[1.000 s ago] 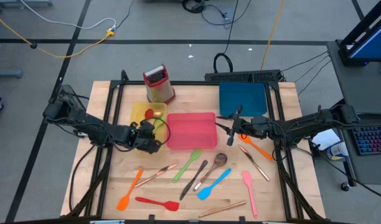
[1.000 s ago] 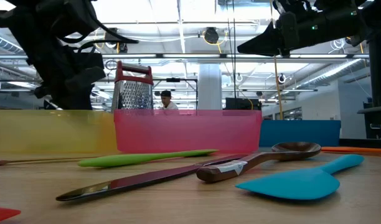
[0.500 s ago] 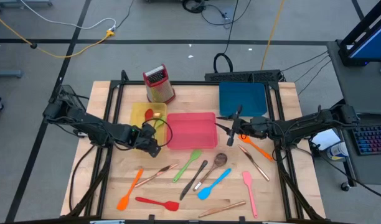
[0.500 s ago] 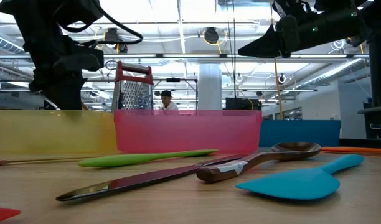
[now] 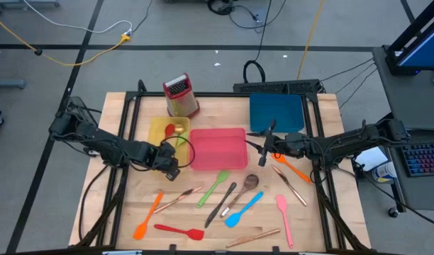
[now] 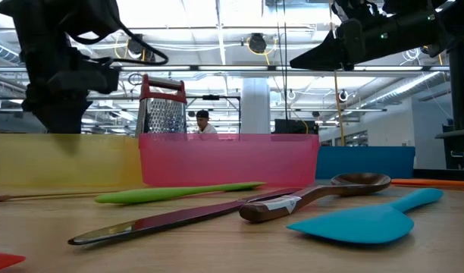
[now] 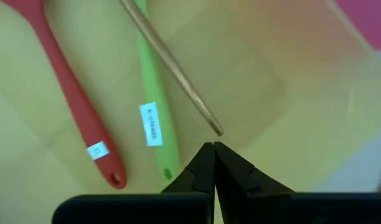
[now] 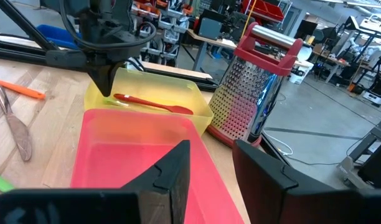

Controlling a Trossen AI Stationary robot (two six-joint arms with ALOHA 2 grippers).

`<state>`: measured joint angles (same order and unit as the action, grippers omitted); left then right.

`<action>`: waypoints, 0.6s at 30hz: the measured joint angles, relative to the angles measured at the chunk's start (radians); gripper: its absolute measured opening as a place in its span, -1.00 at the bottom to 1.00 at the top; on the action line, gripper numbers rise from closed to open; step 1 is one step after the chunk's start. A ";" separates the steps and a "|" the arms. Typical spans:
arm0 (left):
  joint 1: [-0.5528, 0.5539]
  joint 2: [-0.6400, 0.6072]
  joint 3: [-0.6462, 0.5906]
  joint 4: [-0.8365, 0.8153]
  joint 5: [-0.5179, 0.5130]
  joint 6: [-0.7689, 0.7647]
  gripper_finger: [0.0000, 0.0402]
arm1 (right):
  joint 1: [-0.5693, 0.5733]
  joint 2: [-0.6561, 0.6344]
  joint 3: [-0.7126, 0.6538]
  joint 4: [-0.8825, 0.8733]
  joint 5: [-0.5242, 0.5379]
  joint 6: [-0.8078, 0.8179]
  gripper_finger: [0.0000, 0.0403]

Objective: Pick & Place Kitchen Items
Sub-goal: Put the gold serving spoon into the yellow bin

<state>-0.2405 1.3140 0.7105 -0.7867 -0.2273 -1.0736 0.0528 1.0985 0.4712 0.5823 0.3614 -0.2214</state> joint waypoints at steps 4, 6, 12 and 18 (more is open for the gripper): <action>0.000 0.000 0.000 -0.020 -0.020 -0.004 -0.94 | 0.000 0.000 0.000 0.000 0.000 0.000 -0.43; 0.000 0.000 0.000 -0.026 -0.039 -0.005 -0.93 | 0.000 0.000 0.000 0.000 0.000 0.000 -0.43; 0.000 -0.007 0.000 -0.040 -0.072 -0.011 -0.98 | 0.000 0.000 0.000 0.000 0.000 0.000 -0.43; 0.005 -0.014 0.000 0.020 -0.194 0.028 -0.97 | 0.000 0.000 0.000 0.000 0.000 0.000 -0.43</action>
<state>-0.2358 1.2995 0.7105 -0.7666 -0.4213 -1.0452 0.0532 1.0985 0.4712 0.5827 0.3611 -0.2212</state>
